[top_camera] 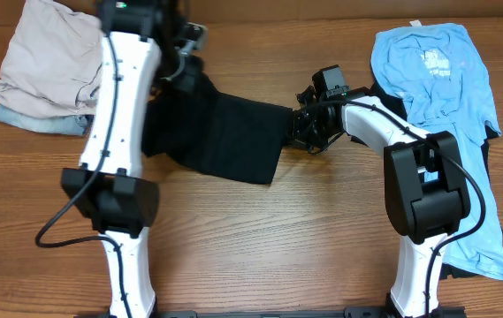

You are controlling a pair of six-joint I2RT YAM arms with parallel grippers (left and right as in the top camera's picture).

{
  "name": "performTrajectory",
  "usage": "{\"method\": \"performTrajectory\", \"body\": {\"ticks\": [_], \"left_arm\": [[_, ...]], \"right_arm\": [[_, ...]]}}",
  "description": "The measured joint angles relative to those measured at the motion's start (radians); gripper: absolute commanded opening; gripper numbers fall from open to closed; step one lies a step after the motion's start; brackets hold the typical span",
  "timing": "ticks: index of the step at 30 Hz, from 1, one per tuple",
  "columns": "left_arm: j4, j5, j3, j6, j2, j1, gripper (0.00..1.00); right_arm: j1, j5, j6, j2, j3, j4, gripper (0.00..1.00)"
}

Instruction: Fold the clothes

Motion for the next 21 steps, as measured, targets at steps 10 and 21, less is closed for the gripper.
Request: {"method": "performTrajectory", "body": {"ticks": [10, 21], "left_arm": [[0.105, -0.012, -0.108, -0.056, -0.001, -0.183, 0.18], [0.292, 0.061, -0.315, -0.089, -0.001, -0.267, 0.66]], "right_arm": [[-0.128, -0.083, -0.016, -0.097, 0.014, -0.099, 0.11], [-0.406, -0.09, -0.084, -0.567, 0.138, -0.22, 0.24]]}}
